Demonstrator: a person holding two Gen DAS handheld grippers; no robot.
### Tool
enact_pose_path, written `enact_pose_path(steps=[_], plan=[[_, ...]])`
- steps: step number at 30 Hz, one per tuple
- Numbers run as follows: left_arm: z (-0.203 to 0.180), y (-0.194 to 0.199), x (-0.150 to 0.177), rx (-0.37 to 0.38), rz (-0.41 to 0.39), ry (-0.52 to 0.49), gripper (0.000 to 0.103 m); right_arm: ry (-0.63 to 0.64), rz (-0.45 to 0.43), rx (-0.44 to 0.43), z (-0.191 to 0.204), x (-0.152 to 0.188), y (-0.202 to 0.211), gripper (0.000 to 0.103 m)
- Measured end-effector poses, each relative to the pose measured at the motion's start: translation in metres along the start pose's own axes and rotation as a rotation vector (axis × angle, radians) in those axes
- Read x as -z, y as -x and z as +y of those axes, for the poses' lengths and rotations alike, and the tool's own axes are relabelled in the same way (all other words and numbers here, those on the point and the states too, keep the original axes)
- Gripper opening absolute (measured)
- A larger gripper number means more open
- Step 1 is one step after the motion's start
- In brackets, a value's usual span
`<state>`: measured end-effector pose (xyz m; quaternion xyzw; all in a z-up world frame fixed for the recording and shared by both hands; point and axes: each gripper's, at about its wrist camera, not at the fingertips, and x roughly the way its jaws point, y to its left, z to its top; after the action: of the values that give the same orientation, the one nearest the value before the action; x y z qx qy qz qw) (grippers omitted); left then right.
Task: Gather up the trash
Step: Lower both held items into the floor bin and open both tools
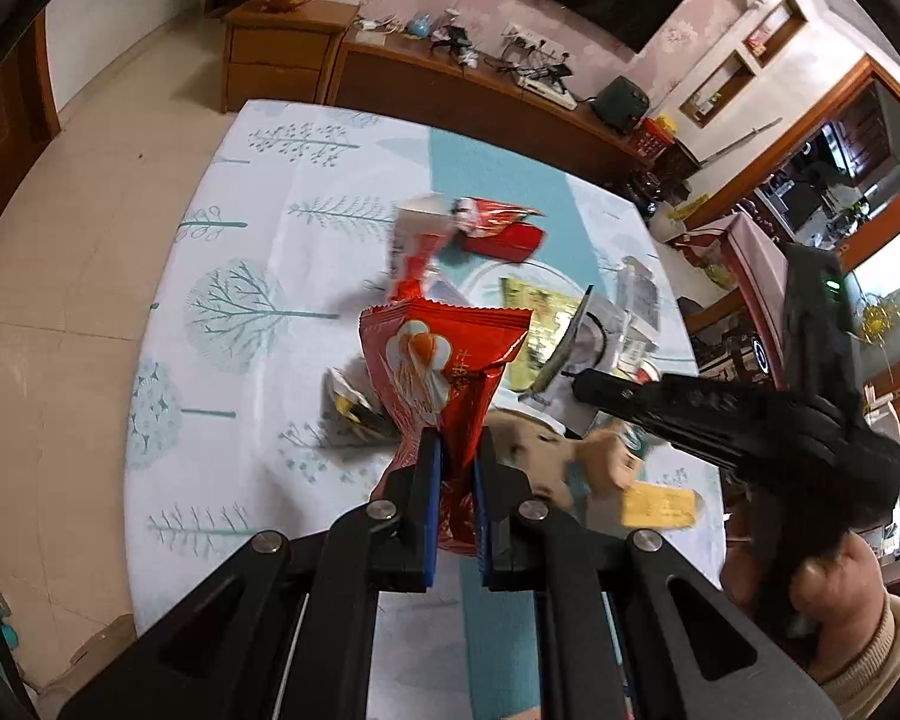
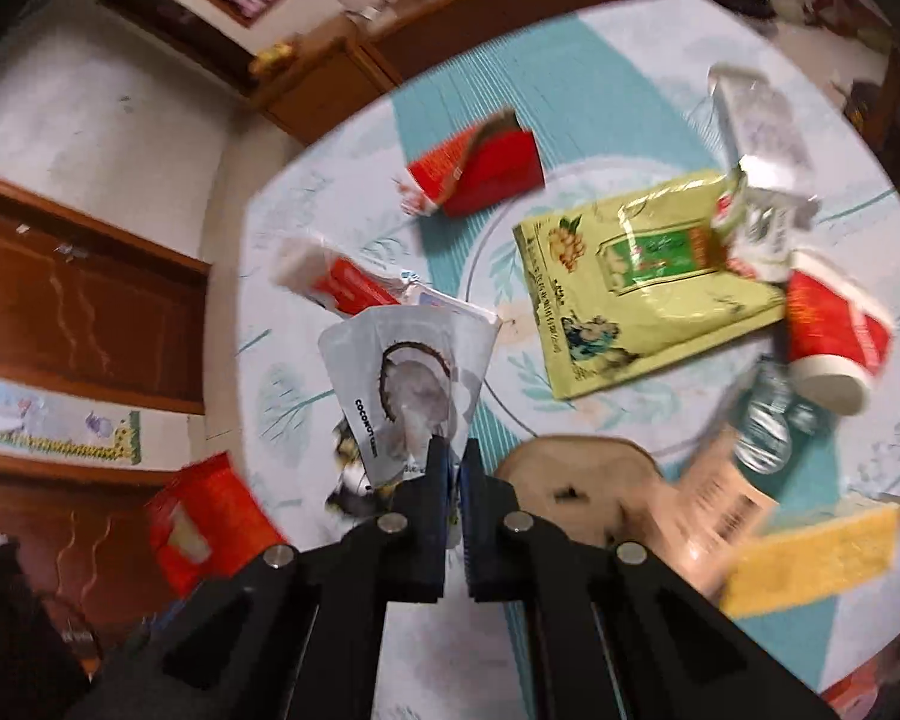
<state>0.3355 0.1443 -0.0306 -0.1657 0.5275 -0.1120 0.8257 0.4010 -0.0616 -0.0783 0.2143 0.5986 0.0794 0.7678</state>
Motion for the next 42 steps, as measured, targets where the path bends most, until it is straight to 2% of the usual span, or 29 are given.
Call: enact_pose_path(steps=[5, 11, 18, 24, 32, 36, 42], plan=[[-0.044, 0.030, 0.039, 0.003, -0.042, -0.031, 0.007, 0.136, -0.054, -0.024, -0.005, 0.041, 0.055, 0.004], [-0.095, 0.053, 0.106, -0.008, -0.068, -0.027, 0.007, 0.255, -0.041, -0.060, -0.043, 0.101, 0.099, 0.004], [-0.152, 0.051, 0.208, -0.029, -0.015, -0.023, 0.007, 0.287, 0.023, -0.072, -0.117, 0.179, 0.134, 0.004], [-0.179, 0.036, 0.268, -0.056, 0.069, -0.075, 0.007, 0.264, 0.104, -0.069, -0.172, 0.230, 0.137, 0.004], [-0.174, -0.018, 0.326, -0.084, 0.202, -0.096, 0.007, 0.196, 0.209, -0.068, -0.220, 0.282, 0.093, 0.004], [-0.153, -0.069, 0.356, -0.086, 0.262, -0.068, 0.008, 0.154, 0.259, -0.047, -0.247, 0.306, 0.047, 0.004], [-0.109, -0.158, 0.399, -0.104, 0.310, -0.036, 0.009, 0.140, 0.299, 0.016, -0.284, 0.336, -0.043, 0.005]])
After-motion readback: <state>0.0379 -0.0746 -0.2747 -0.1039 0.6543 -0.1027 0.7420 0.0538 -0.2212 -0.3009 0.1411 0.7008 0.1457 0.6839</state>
